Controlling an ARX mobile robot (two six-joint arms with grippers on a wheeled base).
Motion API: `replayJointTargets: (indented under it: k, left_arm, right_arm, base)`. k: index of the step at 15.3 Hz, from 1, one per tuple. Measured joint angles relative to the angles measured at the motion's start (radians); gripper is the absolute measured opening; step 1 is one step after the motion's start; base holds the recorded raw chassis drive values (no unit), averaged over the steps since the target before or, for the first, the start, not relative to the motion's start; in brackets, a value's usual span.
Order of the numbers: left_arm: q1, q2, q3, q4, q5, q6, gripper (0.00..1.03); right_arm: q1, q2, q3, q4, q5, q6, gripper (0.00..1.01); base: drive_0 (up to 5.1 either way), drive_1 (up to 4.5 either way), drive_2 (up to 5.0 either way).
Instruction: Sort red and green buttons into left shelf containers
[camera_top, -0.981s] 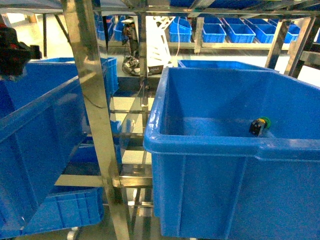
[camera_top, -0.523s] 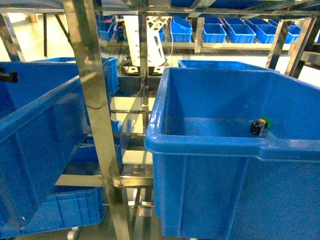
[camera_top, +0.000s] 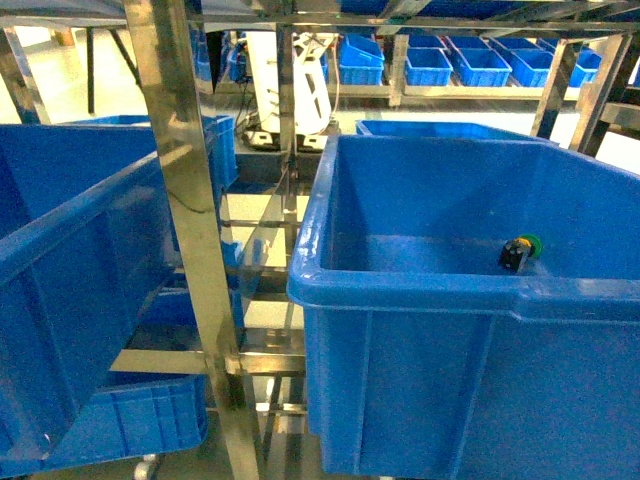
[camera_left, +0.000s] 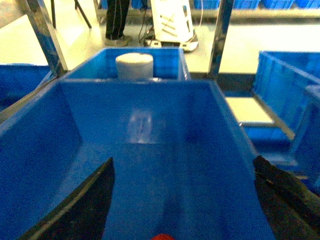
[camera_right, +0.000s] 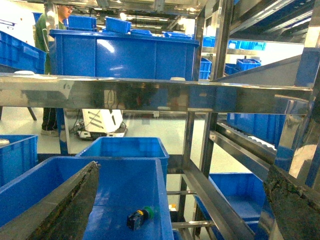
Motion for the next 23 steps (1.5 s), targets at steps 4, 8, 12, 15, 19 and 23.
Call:
replayJointTargets:
  k: [4, 8, 12, 15, 19, 23]
  left_arm:
    - [0.060, -0.421, -0.227, -0.228, 0.188, -0.006, 0.98]
    - [0.034, -0.555, -0.249, -0.286, 0.251, 0.002, 0.98]
    - [-0.039, -0.641, -0.470, 0.034, 0.026, -0.018, 0.60]
    - [-0.085, -0.745, -0.583, 0.037, -0.018, -0.018, 0.20]
    - [-0.181, -0.874, -0.665, -0.007, -0.115, -0.022, 0.02]
    - [-0.177, -1.014, -0.722, -0.090, -0.115, -0.022, 0.02]
  right_arm:
    - [0.000, 0.000, 0.000, 0.000, 0.000, 0.000, 0.98]
    - [0.000, 0.000, 0.000, 0.000, 0.000, 0.000, 0.98]
    - [0.064, -0.098, -0.024, -0.299, -0.029, -0.004, 0.63]
    - [0.127, -0.178, -0.124, -0.291, 0.039, -0.004, 0.22]
    - [0.241, -0.266, -0.200, -0.300, 0.161, -0.008, 0.02]
    - [0.242, -0.341, -0.246, -0.331, 0.160, -0.008, 0.02]
  base:
    - [0.0, 0.00, 0.0]
    - [0.0, 0.00, 0.0]
    - [0.0, 0.00, 0.0]
    - [0.0, 0.00, 0.0]
    - [0.0, 0.00, 0.0]
    - [0.0, 0.00, 0.0]
